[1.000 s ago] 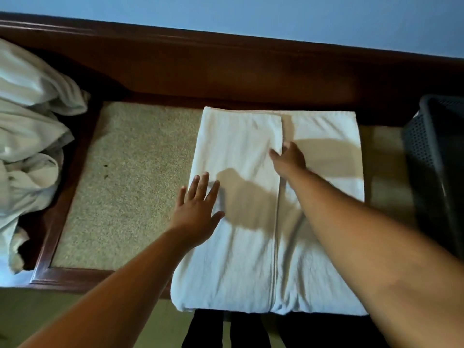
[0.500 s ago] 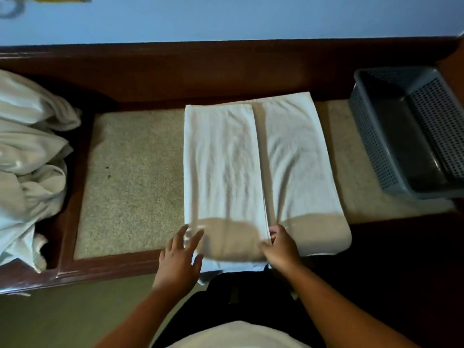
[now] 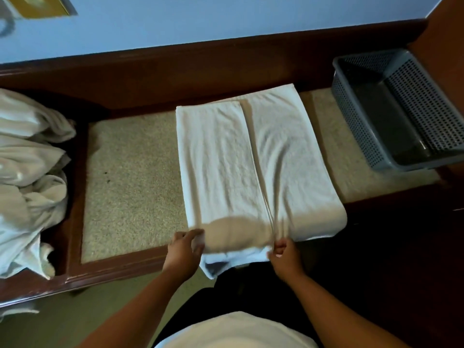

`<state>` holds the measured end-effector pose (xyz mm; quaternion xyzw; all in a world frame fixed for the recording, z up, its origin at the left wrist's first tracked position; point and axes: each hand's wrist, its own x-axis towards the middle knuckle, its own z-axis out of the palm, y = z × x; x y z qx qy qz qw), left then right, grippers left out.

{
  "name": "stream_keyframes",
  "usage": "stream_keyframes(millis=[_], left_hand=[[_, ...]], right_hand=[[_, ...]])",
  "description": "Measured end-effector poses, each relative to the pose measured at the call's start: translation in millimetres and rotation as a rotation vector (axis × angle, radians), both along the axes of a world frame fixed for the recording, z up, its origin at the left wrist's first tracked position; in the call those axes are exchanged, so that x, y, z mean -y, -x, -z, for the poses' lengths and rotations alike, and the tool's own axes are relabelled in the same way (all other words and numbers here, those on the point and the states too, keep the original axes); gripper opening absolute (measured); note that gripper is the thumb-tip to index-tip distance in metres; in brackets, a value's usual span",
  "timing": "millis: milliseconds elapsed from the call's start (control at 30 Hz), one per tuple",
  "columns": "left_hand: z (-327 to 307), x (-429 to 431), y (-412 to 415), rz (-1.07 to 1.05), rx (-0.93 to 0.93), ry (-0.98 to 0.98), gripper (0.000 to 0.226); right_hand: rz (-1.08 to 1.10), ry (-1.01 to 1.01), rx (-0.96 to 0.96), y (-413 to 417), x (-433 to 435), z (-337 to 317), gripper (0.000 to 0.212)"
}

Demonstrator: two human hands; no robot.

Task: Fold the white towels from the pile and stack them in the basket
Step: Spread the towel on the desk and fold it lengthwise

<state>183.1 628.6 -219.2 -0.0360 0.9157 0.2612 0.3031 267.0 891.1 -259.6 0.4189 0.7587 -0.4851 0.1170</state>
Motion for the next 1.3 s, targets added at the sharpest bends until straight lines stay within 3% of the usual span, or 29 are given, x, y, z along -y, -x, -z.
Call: stream_keyframes(millis=[200,267,467,600,700,800,900,1033,1200,1300], left_hand=[[-2.4,6.6,17.2,-0.143,0.088,-0.232,0.018],[-3.2,9.7,19.6,-0.149,0.102,-0.247,0.020],[-7.2,6.1,16.4,-0.048,0.096,-0.161,0.018],[-8.8,6.8,15.3,0.002,0.081,-0.051,0.019],[-14.4,1.5,16.0,0.082,0.067,0.067,0.015],[-16.3,-7.4,13.6,0.277,-0.109,0.293,0.027],[-16.5,-15.8,16.4,0.438,-0.240,0.253,0.042],[-12.6,-22.9,25.6,0.669,-0.211,0.224,0.053],[-9.9,-25.3,31.8,0.671,-0.186,0.242,0.057],[-12.2,-29.5,35.7,0.703,-0.182,0.263,0.061]], right_hand=[[0.041,0.006,-0.010,-12.7,3.4,7.8,0.036],[0.056,0.039,-0.009,-8.5,4.9,9.1,0.036],[0.147,-0.001,0.053,10.0,9.9,11.1,0.033],[0.127,-0.189,0.105,19.4,18.9,7.7,0.029],[0.014,-0.341,0.046,18.6,22.3,-4.1,0.024],[-0.147,-0.551,-0.132,17.5,15.0,-15.2,0.028],[-0.439,-0.699,-0.216,22.7,5.8,-15.7,0.040],[-0.658,-0.734,-0.110,28.5,-5.2,-14.8,0.048],[-0.453,-0.703,0.071,39.8,-21.6,-20.8,0.037],[-0.315,-0.675,0.079,53.6,-37.9,-23.4,0.023]])
